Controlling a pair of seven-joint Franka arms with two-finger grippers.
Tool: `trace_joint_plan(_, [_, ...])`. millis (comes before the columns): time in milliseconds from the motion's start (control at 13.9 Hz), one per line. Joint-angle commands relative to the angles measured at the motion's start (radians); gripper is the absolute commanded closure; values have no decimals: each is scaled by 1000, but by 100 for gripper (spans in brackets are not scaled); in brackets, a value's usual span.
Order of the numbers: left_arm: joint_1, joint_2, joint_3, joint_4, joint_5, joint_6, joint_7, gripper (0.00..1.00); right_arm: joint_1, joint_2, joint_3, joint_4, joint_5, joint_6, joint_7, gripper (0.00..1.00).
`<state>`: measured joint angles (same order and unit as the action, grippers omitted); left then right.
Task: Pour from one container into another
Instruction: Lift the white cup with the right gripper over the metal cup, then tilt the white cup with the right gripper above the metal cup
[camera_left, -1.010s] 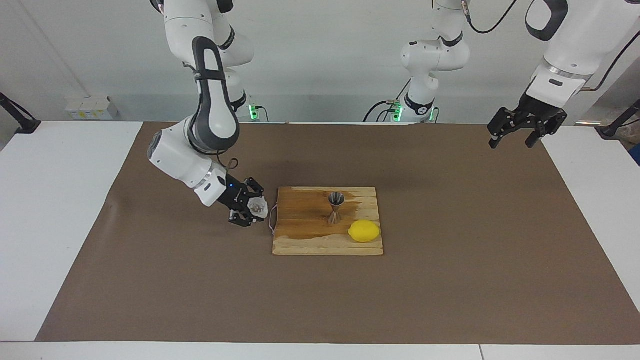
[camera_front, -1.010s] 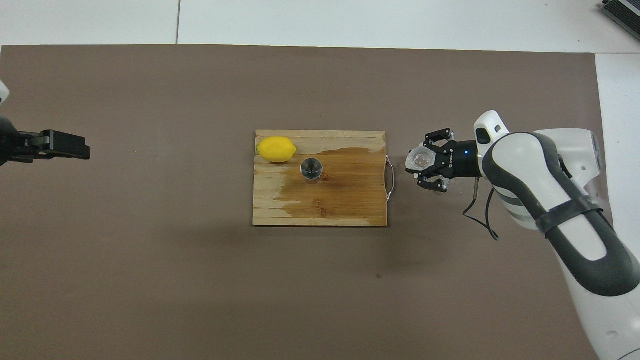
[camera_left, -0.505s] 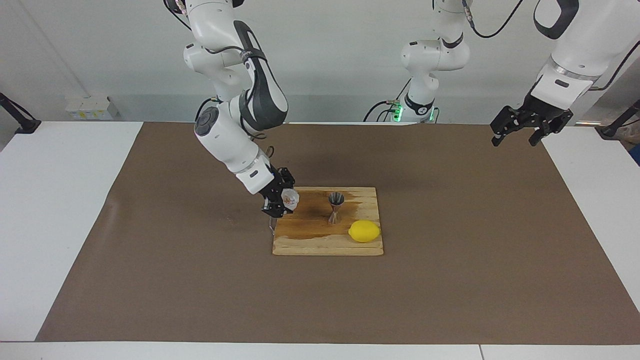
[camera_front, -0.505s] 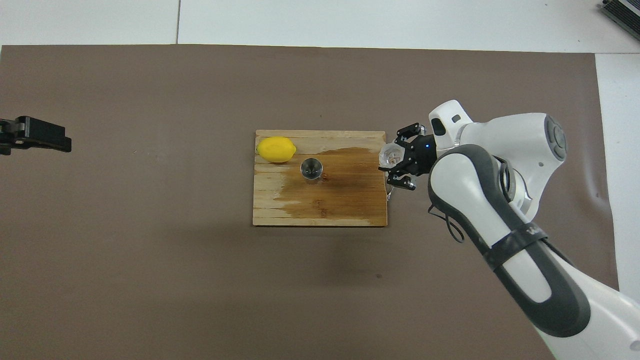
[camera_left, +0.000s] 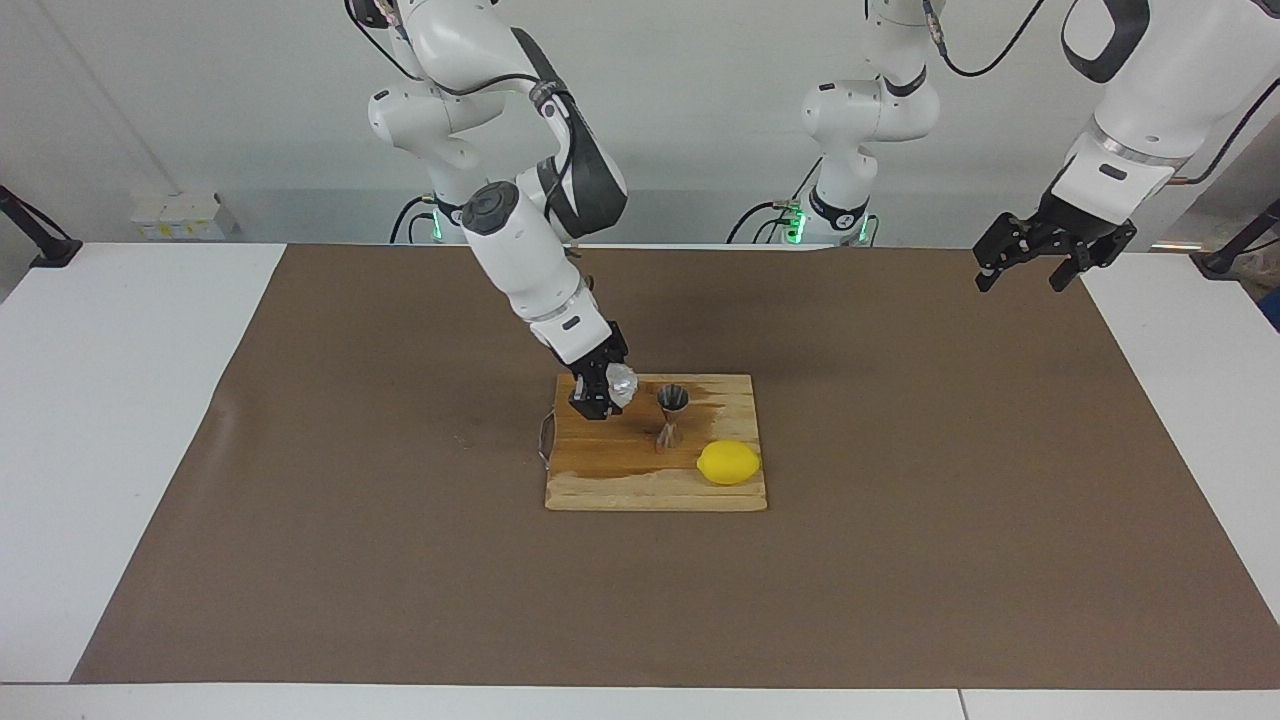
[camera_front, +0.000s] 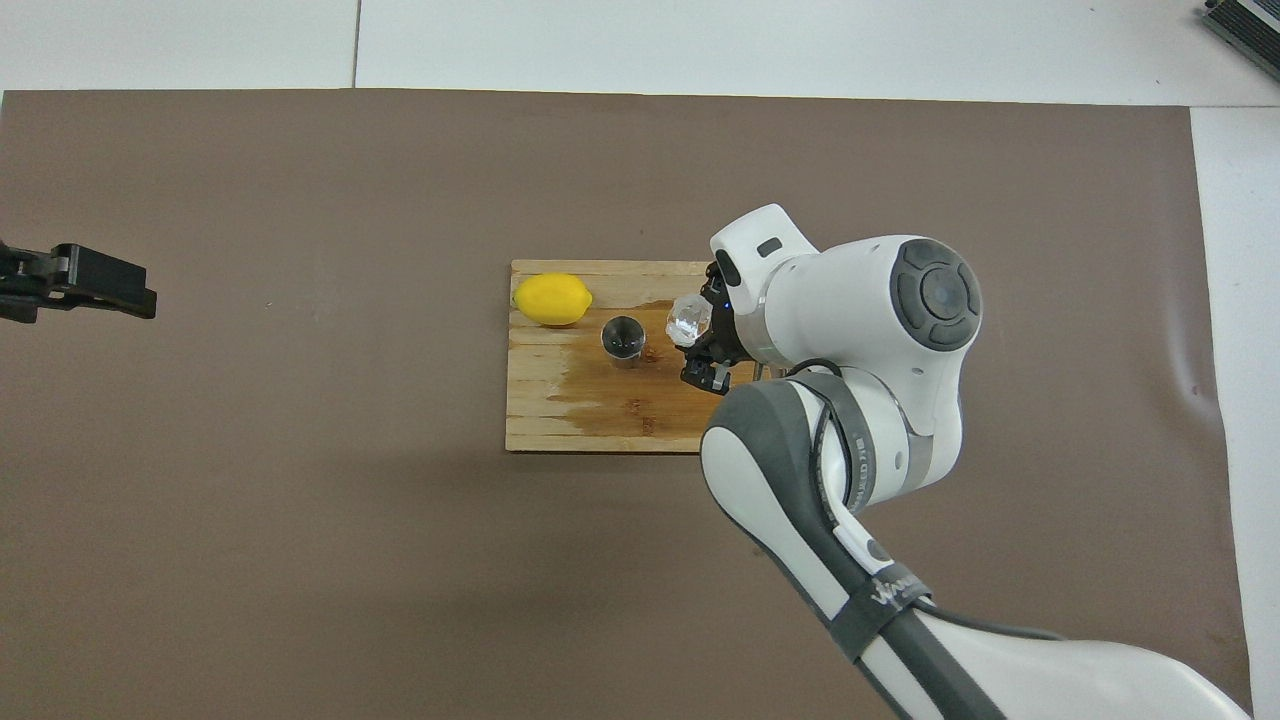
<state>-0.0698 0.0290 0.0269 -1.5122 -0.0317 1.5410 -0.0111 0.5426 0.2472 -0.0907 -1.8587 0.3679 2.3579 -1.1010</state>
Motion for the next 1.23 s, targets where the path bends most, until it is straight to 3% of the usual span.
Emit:
trace_joint_plan(0, [5, -24, -2, -25, 13, -5, 10, 0, 19, 9, -3, 21, -110, 1, 47, 100])
trace_joint_plan(216, [5, -24, -2, -26, 13, -5, 10, 0, 63, 10, -3, 41, -151, 0, 49, 100])
trace_joint_plan(433, [5, -24, -2, -26, 13, -5, 10, 0, 74, 14, -1, 53, -288, 3, 108, 100])
trace_joint_plan(721, [5, -24, -2, -26, 13, -5, 10, 0, 80, 40, -1, 101, -316, 4, 121, 100])
trace_joint_plan(1154, [5, -24, -2, -25, 13, -5, 10, 0, 112, 52, -1, 93, -415, 8, 124, 100])
